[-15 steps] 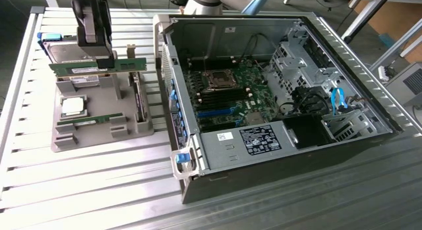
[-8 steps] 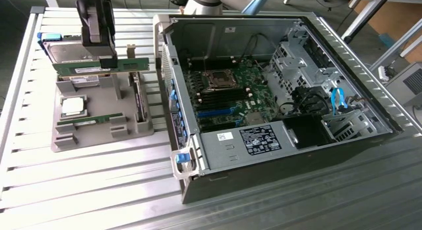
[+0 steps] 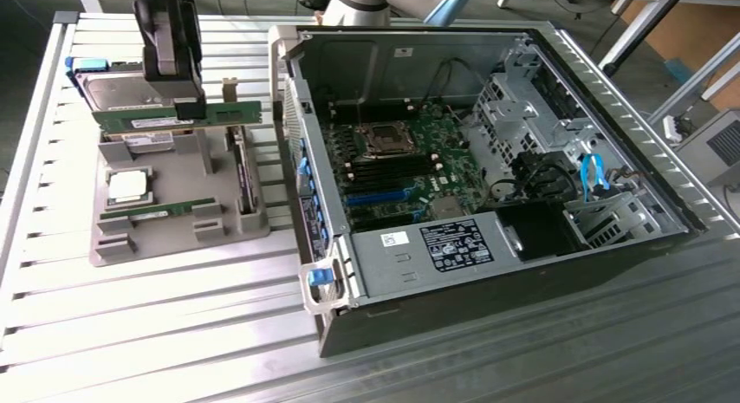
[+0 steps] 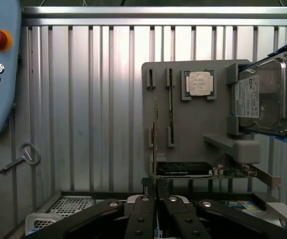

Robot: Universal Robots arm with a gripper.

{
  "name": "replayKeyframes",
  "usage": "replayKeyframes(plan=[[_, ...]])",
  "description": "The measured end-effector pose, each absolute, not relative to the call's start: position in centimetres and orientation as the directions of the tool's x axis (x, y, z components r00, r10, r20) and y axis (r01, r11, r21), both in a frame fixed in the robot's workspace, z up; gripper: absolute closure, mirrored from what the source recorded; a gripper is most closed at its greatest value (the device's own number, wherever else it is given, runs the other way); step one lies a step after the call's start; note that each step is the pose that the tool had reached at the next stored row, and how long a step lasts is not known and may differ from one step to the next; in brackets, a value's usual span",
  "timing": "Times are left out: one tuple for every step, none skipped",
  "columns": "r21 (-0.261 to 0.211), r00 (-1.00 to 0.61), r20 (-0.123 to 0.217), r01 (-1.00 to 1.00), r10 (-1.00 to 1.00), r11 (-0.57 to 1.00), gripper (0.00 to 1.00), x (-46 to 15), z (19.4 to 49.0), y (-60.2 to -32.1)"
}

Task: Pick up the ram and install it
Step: 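Pick up the ram and move it above insertion slot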

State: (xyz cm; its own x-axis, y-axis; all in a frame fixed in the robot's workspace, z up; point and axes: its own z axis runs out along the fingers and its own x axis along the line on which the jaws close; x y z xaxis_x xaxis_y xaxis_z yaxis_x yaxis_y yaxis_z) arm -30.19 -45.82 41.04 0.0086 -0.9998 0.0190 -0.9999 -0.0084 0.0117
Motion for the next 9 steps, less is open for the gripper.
replayKeyframes(plan=[[0.012, 0.009, 0.019, -1.0, -1.0, -0.008, 0.87, -30.2, 41.0, -45.8], [0.012, 0.009, 0.019, -1.0, -1.0, -0.008, 0.87, -30.2, 41.0, -45.8], [0.012, 0.009, 0.019, -1.0, -1.0, -0.009, 0.87, -30.1, 41.0, -45.8], [0.012, 0.009, 0.019, -1.0, -1.0, -0.009, 0.87, -29.8, 41.0, -45.8], [0.012, 0.009, 0.019, -1.0, -1.0, -0.008, 0.87, -29.6, 41.1, -45.8], [0.012, 0.009, 0.019, -1.0, -1.0, -0.008, 0.87, -29.3, 41.0, -45.8], [0.012, 0.009, 0.019, -1.0, -1.0, -0.008, 0.87, -29.0, 41.0, -45.8], [0.012, 0.009, 0.019, -1.0, -1.0, -0.009, 0.87, -28.8, 41.0, -45.8], [0.012, 0.009, 0.019, -1.0, -1.0, -0.009, 0.87, -28.5, 41.0, -45.8]])
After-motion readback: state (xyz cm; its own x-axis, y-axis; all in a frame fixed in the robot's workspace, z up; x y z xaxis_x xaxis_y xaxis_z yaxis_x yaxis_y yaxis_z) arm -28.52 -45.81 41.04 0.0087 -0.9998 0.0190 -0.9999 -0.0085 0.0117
